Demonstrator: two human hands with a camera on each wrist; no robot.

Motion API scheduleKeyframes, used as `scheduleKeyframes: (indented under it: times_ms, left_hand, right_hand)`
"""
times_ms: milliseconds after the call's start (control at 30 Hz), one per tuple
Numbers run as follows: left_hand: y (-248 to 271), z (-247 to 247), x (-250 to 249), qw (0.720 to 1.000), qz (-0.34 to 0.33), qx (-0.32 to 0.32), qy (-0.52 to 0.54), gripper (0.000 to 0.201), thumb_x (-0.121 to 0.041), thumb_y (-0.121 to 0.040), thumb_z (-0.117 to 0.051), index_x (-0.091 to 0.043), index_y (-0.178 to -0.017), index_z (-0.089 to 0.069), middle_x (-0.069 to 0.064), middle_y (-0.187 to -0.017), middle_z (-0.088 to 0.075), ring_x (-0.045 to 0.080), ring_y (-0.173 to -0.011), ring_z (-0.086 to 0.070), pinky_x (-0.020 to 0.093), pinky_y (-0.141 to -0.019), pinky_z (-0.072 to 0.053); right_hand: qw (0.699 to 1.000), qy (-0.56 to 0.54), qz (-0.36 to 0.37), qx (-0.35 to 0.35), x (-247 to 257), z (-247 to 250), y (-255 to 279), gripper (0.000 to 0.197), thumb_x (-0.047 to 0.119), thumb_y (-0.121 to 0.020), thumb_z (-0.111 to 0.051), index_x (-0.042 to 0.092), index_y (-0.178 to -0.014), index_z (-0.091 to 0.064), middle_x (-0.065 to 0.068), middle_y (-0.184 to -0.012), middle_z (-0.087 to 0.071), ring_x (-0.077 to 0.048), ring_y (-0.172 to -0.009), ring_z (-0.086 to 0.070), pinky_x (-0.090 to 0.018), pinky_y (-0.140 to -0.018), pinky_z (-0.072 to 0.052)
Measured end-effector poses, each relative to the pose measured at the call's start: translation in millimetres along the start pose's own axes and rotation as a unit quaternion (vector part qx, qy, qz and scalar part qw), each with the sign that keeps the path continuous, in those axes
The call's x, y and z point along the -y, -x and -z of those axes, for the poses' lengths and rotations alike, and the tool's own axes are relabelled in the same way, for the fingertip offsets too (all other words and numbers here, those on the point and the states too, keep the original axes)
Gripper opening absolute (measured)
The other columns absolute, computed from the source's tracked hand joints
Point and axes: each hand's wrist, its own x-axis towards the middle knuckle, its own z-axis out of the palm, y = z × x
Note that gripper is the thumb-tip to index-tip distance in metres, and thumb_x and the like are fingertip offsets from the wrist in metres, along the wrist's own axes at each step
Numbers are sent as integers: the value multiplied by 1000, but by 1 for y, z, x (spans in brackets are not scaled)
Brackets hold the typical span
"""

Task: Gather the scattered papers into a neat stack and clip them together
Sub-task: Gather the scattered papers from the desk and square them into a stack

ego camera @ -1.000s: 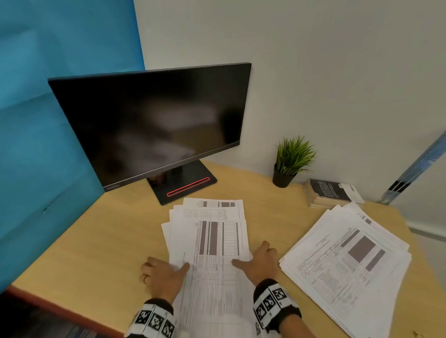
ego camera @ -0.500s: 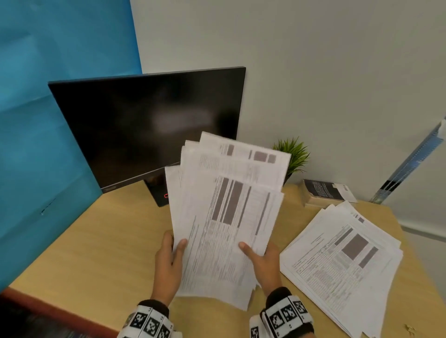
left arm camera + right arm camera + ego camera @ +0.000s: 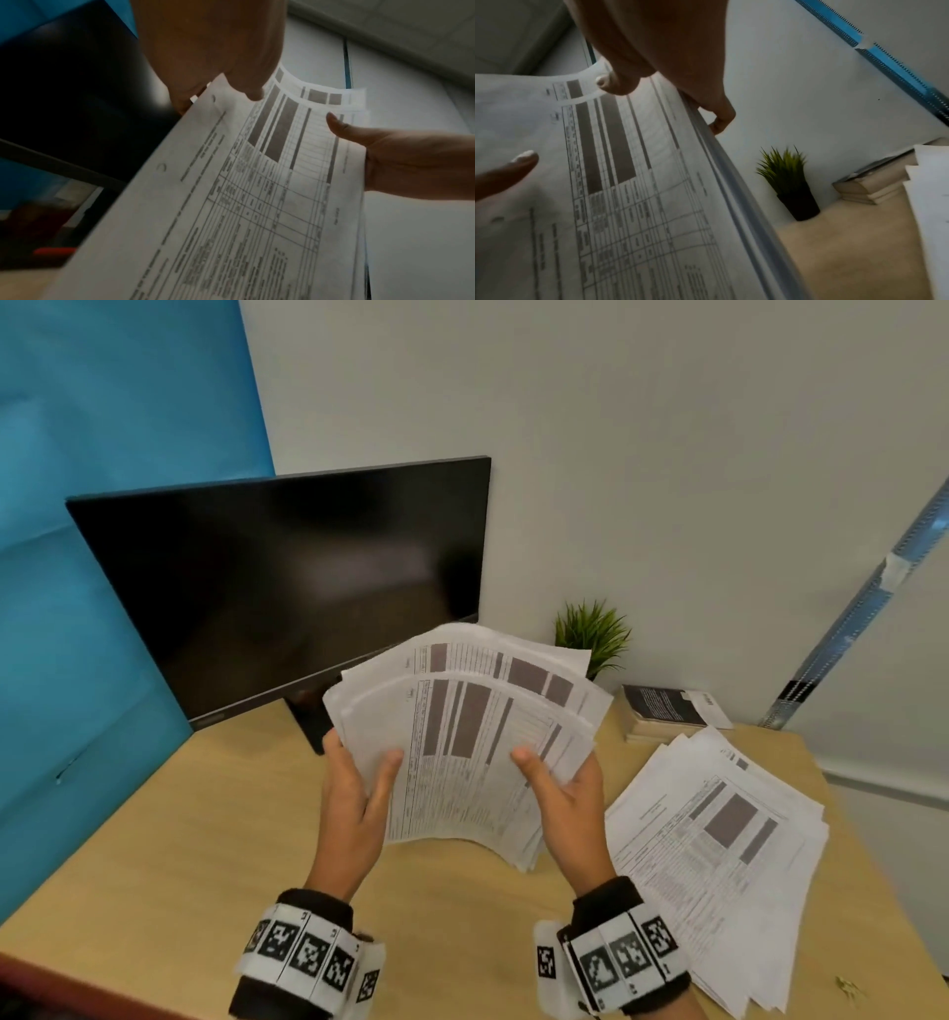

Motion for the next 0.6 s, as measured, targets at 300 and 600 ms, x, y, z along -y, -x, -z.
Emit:
scheduleKeyframes:
  times_ms: [300,600]
  left_hand:
    - [24,-9,65,982,153,108,-25,44,-4,-94,-44,-23,-126,-21,-13,-121,-48,-13,-109,-52,35,-97,-50]
    - [5,-92,48,976,142,167,-9,63,-11,-84,-64,-26,-132,-26,-9,-113,-54,2,-103,-56,18,-85,-49]
  right_hand:
    - [983,145,-110,-7,-75,13,7,46,2,-89,-56,27,-122,-38,22,-108,-54,11,-99,-53,-25,-96,-50]
    - [948,158,-32,-275,-58,98,22,36,-5,-92,-43,19,-119,-40,5,-109,-60,5,-96,-62,-6,-78,-50]
